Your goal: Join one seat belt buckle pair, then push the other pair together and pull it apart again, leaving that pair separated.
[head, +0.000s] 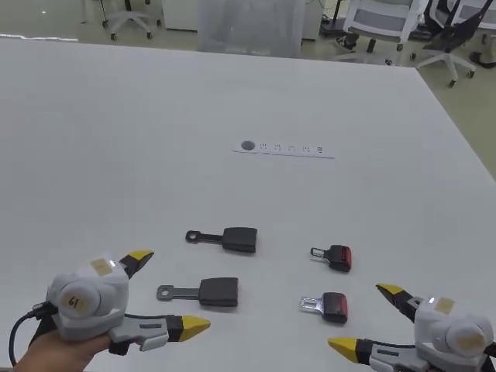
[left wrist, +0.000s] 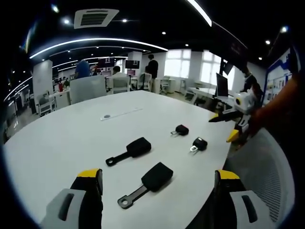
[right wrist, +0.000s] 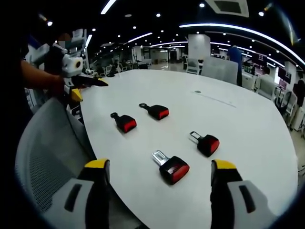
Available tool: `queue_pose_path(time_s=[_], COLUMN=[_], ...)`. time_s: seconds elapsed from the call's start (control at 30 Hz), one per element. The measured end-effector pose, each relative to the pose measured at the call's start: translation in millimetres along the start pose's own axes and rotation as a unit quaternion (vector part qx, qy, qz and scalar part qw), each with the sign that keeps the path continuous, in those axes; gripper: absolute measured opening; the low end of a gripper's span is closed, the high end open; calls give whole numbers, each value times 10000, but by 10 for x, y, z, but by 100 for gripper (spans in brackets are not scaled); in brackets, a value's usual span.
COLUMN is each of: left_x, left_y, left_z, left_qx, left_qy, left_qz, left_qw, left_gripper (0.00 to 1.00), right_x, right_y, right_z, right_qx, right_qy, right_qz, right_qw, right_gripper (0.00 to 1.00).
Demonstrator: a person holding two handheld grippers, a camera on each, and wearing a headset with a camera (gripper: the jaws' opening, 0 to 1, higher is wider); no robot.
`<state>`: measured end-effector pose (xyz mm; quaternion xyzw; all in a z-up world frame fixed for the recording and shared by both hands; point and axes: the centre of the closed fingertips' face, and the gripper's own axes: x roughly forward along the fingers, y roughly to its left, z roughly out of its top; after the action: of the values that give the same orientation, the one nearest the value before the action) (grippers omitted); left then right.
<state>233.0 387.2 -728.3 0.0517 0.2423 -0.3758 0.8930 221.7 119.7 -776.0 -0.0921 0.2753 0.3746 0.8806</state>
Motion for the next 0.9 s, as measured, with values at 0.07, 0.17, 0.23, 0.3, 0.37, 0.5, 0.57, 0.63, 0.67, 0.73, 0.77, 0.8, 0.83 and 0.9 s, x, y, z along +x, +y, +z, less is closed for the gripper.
queue_pose_path(time_s=[0.07, 0.17, 0.23, 0.3, 0.37, 0.5, 0.57, 0.63, 0.67, 0.73, 0.77, 0.8, 0.83, 0.9], left_x=[3, 13, 20, 26, 34, 51, 60, 73, 81, 91, 93, 96, 100, 107], left_y=[-2, -15, -16, -20, -23, -24, -22, -22, -24, -32, -36, -36, -34, -29], left_z=[-1, 0, -6, -8, -8, 3, 5, 3, -2, -8, -5, -5, -6, -7], left_qx=[20, 24, 40, 37, 51, 69, 64, 52, 63, 62, 61, 63, 64, 59], left_qy=[13, 18, 32, 36, 41, 46, 47, 46, 59, 71, 71, 73, 75, 77], left_qz=[1, -14, -21, -39, -42, -62, -67, -77, -81, -101, -105, -107, -107, -110], left_qw=[10000, 10000, 10000, 10000, 10000, 9999, 9999, 9999, 9999, 9999, 9999, 9999, 9999, 9999], left_gripper=[100, 100, 100, 100, 100, 100, 100, 100, 100, 99, 99, 99, 99, 99], right_x=[-5, -11, -18, -26, -33, -39, -40, -40, -40, -37, -35, -34, -32, -26], right_y=[10, 8, -2, -12, -13, -15, -18, -18, -13, -7, -4, -4, -6, -8], right_z=[-6, -23, -29, -26, -17, -25, -30, -51, -54, -71, -78, -78, -78, -81], right_qx=[-18, -26, -35, -30, -22, -42, -32, -30, -37, -46, -29, -26, -22, -17], right_qy=[9, 48, 56, 47, 39, 69, 74, 109, 123, 148, 156, 157, 155, 158], right_qz=[11, 23, 23, 22, 21, 26, 25, 31, 38, 48, 56, 54, 54, 62], right_qw=[10000, 10000, 10000, 10000, 10000, 10000, 10000, 9999, 9999, 9999, 9999, 9999, 9999, 9999], right_gripper=[89, 88, 88, 87, 87, 87, 86, 86, 86, 85, 85, 85, 85, 85])
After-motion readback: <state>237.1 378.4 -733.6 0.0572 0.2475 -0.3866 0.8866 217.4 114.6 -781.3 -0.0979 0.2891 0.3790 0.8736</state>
